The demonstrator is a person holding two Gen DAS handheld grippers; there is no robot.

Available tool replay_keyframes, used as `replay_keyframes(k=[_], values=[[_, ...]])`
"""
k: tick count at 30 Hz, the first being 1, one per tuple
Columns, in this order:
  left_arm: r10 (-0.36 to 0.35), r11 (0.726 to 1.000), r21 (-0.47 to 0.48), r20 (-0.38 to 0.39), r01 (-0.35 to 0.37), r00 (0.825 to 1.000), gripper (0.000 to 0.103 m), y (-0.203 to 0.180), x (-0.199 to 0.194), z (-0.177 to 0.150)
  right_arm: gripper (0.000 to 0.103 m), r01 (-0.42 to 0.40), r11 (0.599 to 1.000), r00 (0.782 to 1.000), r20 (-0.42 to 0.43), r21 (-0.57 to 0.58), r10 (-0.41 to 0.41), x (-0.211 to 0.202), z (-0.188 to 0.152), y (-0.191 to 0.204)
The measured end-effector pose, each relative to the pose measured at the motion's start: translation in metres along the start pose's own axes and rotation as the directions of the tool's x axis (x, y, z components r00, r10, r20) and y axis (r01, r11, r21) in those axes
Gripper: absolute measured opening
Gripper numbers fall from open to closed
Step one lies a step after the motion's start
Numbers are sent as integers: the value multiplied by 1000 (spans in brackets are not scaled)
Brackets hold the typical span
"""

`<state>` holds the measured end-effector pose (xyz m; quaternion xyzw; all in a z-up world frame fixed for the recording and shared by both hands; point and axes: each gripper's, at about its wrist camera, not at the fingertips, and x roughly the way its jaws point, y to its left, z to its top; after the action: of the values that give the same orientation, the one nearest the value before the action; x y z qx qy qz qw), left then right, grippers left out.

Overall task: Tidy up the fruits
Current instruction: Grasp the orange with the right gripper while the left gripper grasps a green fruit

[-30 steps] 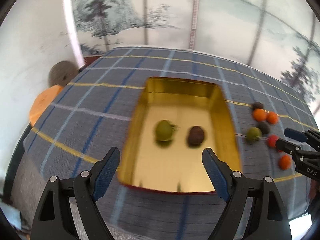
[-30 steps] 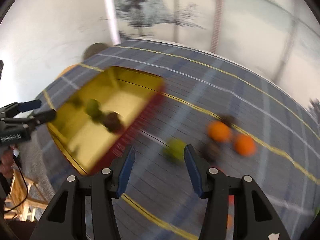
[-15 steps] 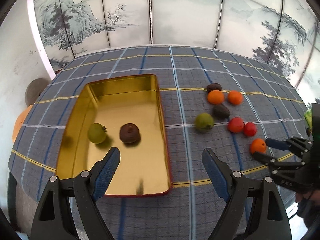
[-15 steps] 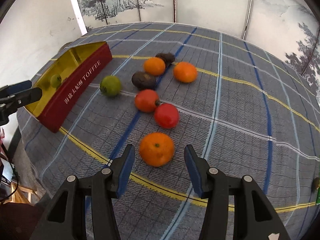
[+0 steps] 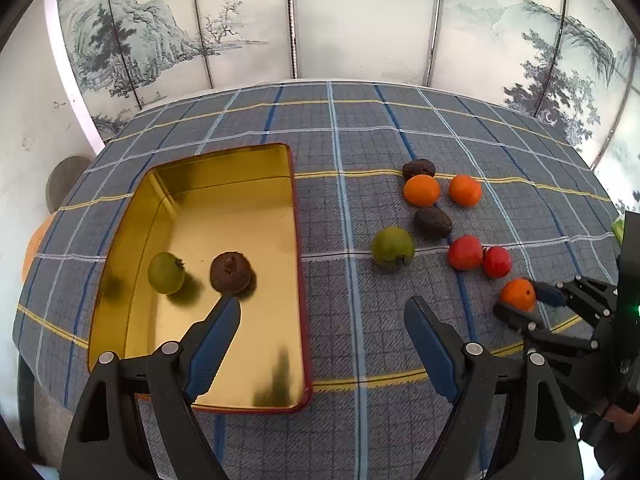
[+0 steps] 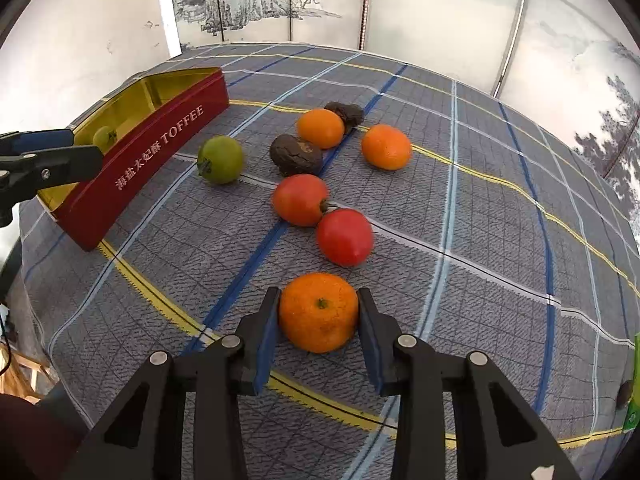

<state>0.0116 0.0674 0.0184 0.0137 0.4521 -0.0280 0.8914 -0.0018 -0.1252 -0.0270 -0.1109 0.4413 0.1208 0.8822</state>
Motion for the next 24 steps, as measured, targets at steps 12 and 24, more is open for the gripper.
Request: replay_keyframes(k=[12, 24], values=[[-54, 998, 29, -17, 55, 998, 84, -25, 24, 25, 34, 171, 964, 983, 33, 202, -181, 11, 18, -94], [-65, 997, 42, -102, 70, 993, 65, -44, 68, 43, 35, 159, 957, 984, 42, 243, -175, 22, 16, -112]])
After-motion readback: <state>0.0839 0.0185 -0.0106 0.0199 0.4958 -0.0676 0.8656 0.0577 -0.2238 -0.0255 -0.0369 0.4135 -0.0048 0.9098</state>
